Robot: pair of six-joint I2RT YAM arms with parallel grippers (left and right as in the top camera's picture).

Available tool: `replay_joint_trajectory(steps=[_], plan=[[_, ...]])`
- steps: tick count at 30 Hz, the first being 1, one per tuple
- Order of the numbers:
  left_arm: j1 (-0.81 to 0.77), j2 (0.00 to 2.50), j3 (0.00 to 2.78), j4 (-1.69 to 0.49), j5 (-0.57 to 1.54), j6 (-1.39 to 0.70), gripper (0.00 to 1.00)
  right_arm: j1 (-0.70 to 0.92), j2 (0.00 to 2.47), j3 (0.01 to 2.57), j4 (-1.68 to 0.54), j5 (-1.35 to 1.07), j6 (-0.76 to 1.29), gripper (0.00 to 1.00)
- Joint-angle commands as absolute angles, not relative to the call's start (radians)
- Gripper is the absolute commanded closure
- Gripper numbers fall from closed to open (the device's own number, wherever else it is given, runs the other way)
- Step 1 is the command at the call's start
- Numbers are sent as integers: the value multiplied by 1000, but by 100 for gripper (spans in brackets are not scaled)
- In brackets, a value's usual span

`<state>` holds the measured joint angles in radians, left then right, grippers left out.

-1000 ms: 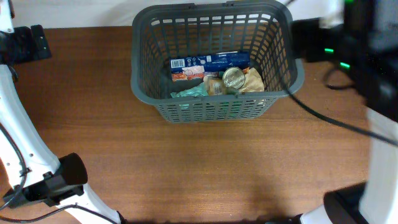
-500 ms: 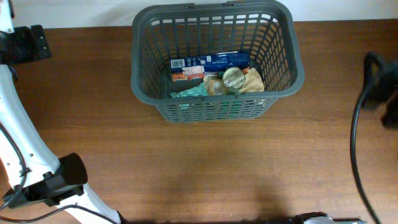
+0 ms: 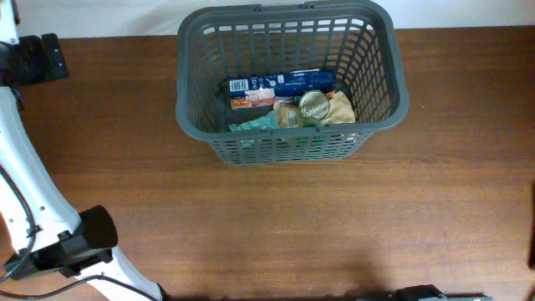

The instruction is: Pack container

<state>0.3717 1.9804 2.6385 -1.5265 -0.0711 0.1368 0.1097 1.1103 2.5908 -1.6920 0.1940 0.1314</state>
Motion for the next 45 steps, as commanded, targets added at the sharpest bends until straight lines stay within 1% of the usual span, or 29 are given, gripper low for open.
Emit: replay_joint_trajectory(steps=[1, 2, 5, 8, 9, 14, 17, 19, 22, 25, 28, 32, 38, 45], plan=[[376, 1986, 2635, -1528, -68, 128, 1, 102, 1039, 2523, -1690, 322, 136, 1], [376, 1986, 2635, -1528, -68, 128, 1, 102, 1014, 2496, -1684, 333, 136, 1], [376, 1986, 2635, -1528, -68, 128, 1, 77, 848, 2288, -1582, 350, 136, 1], [376, 1986, 2635, -1528, -68, 128, 1, 63, 668, 2031, -1422, 349, 136, 1], [376, 1986, 2635, -1528, -68, 128, 1, 62, 635, 1983, -1395, 349, 136, 1], [376, 1986, 2635, -1528, -68, 128, 1, 42, 381, 1541, -1185, 327, 140, 1], [376, 1986, 2635, -1528, -68, 128, 1, 38, 292, 1330, -1090, 296, 141, 1], [376, 1986, 2635, -1528, -68, 128, 1, 38, 241, 1129, -978, 257, 141, 1], [376, 1986, 2635, -1528, -68, 128, 1, 26, 224, 925, -858, 206, 141, 1], [376, 1986, 2635, -1528, -68, 128, 1, -6, 224, 746, -789, 197, 140, 1], [376, 1986, 2635, -1528, -68, 128, 1, -51, 223, 580, -771, 194, 140, 1], [376, 1986, 2635, -1528, -68, 128, 1, -57, 192, 443, -717, 183, 140, 1], [376, 1986, 2635, -1528, -68, 128, 1, -57, 60, 308, -619, 183, 140, 1], [376, 1986, 2635, -1528, -68, 128, 1, -58, 13, 243, -608, 183, 140, 1]])
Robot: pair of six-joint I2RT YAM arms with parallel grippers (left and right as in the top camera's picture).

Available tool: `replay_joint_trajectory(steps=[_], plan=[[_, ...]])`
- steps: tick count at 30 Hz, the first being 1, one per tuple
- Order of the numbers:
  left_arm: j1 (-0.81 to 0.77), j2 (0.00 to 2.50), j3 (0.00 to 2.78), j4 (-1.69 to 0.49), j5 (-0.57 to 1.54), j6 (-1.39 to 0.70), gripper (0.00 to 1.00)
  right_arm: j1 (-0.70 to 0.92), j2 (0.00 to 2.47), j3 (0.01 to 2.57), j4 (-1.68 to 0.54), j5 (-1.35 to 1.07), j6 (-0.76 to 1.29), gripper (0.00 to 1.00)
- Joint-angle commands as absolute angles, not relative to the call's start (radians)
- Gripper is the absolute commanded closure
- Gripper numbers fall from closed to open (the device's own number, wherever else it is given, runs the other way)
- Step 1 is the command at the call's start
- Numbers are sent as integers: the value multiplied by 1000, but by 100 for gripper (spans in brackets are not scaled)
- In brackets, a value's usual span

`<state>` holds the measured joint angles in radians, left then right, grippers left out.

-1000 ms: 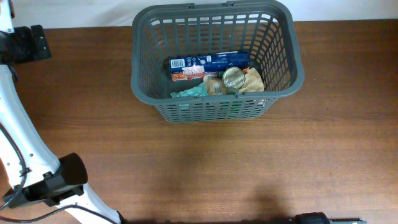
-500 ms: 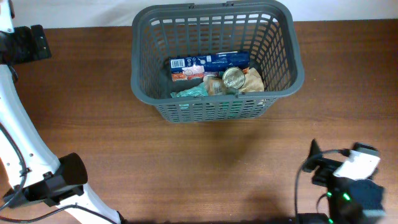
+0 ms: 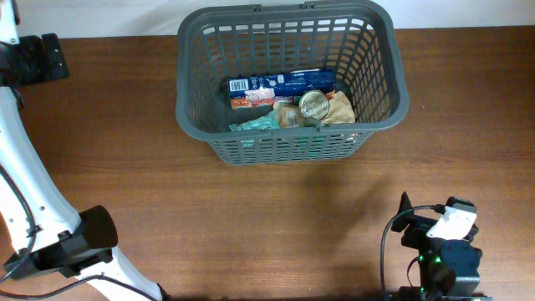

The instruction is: Pack container

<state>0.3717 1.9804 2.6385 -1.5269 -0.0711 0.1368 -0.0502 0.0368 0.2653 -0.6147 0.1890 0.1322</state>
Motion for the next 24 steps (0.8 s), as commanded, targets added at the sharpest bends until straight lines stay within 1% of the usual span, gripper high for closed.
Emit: replay_joint_trajectory(steps=[1, 10, 24], plan=[[376, 1986, 2635, -1528, -68, 128, 1, -58, 8, 236, -608, 184, 140, 1], [376, 1986, 2635, -1528, -68, 128, 1, -58, 4, 159, -616, 183, 140, 1], [375, 1985, 2635, -1528, -68, 128, 1, -58, 4, 158, -613, 183, 140, 1]])
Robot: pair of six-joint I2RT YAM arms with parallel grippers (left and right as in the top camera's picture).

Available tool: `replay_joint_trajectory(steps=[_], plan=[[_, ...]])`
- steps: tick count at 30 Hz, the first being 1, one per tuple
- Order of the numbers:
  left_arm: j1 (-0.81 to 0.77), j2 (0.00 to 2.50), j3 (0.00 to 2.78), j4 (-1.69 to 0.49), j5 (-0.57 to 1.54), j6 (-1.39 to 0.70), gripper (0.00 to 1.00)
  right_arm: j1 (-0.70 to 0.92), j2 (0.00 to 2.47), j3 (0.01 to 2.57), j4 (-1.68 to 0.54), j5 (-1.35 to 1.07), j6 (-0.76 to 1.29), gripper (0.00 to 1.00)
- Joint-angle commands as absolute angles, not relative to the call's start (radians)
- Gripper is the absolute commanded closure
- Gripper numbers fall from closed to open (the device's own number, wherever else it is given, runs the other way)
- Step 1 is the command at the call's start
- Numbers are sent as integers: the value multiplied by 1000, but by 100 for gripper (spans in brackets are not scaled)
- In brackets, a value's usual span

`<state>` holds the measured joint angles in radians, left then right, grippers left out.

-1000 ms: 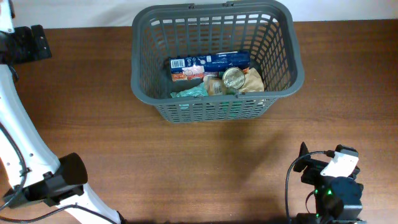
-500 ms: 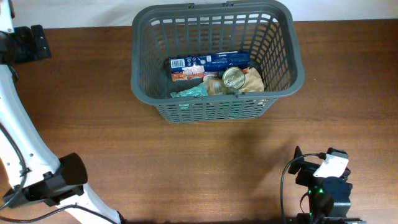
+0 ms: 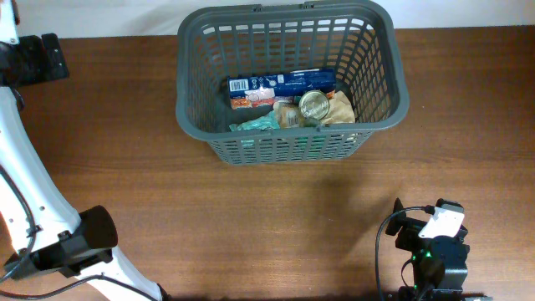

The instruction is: Pack container

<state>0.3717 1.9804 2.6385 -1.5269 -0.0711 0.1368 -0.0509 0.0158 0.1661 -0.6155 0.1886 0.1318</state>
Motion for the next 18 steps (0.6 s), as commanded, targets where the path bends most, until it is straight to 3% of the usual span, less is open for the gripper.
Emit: replay_joint_trajectory(steps=[1, 5, 15, 18], plan=[[372, 1977, 2635, -1528, -68, 128, 1, -58, 4, 158, -613, 183, 140, 1], [336, 1898, 2542, -1527, -68, 128, 1, -58, 4, 158, -613, 183, 140, 1], [163, 1261, 1824, -1509, -70, 128, 1, -58, 4, 158, -613, 183, 140, 1], [131, 1015, 1600, -1174, 4, 127, 1, -58, 4, 158, -613, 183, 140, 1]])
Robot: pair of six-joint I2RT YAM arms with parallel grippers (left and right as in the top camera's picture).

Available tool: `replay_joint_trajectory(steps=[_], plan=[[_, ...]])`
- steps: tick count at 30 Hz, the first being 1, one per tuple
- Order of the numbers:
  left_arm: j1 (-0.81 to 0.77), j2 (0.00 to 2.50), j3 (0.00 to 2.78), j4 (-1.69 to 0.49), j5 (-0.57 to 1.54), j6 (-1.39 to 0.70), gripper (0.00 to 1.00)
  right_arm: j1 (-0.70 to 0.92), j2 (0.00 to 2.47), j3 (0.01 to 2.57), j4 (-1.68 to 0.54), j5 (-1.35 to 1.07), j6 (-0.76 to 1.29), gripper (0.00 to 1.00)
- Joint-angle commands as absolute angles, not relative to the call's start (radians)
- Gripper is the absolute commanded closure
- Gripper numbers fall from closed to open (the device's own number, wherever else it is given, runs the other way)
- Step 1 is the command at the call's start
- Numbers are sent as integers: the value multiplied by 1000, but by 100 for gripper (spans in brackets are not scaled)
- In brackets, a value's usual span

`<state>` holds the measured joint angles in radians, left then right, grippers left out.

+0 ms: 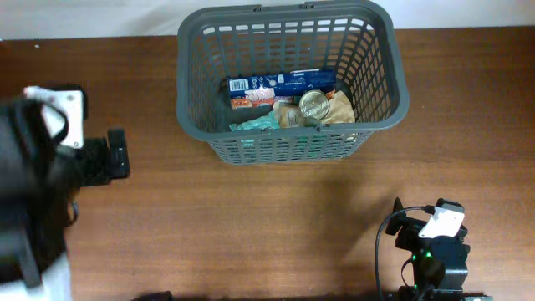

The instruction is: Pack container

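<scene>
A grey slatted basket (185,84) stands at the back middle of the table. Inside lie a blue and white box (280,84), a round can (314,105), a teal packet (255,124) and a tan packet (341,109). My left arm (42,159) shows large and blurred at the left edge, with its black end part (113,156) pointing right, well left of the basket. My right arm (433,242) sits low at the front right, far from the basket. Neither arm's fingers can be made out. Nothing is seen held.
The brown wooden table (251,217) runs from the basket to the front edge. A pale wall strip (100,17) lies behind the table's back edge.
My left arm has moved from the far left edge and front corner to a blurred position left of the basket. The right arm and the basket's contents have not moved.
At first only the left arm showed, along the left edge, with the basket holding its several items. Then the right arm stood at the front right. It then sat slightly lower and further left, where it is now, while the left arm has shifted.
</scene>
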<state>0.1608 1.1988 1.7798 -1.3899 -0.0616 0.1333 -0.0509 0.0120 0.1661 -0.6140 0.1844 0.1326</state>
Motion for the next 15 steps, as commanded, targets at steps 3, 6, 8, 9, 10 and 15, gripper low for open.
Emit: replay_joint_trajectory(steps=[3, 6, 8, 9, 10, 15], plan=[[90, 740, 1323, -807, 31, 128, 1, -58, 4, 158, -613, 183, 140, 1], [85, 569, 1126, -638, 30, 128, 1, -58, 4, 158, -613, 183, 140, 1], [85, 481, 1010, -568, 31, 128, 1, -58, 4, 158, -613, 183, 140, 1], [85, 434, 945, -543, 31, 128, 1, -58, 4, 158, -613, 183, 140, 1], [83, 402, 900, -530, 30, 128, 1, -58, 4, 158, -613, 183, 140, 1], [34, 237, 629, -421, 3, 128, 1, -58, 4, 158, -612, 183, 140, 1]])
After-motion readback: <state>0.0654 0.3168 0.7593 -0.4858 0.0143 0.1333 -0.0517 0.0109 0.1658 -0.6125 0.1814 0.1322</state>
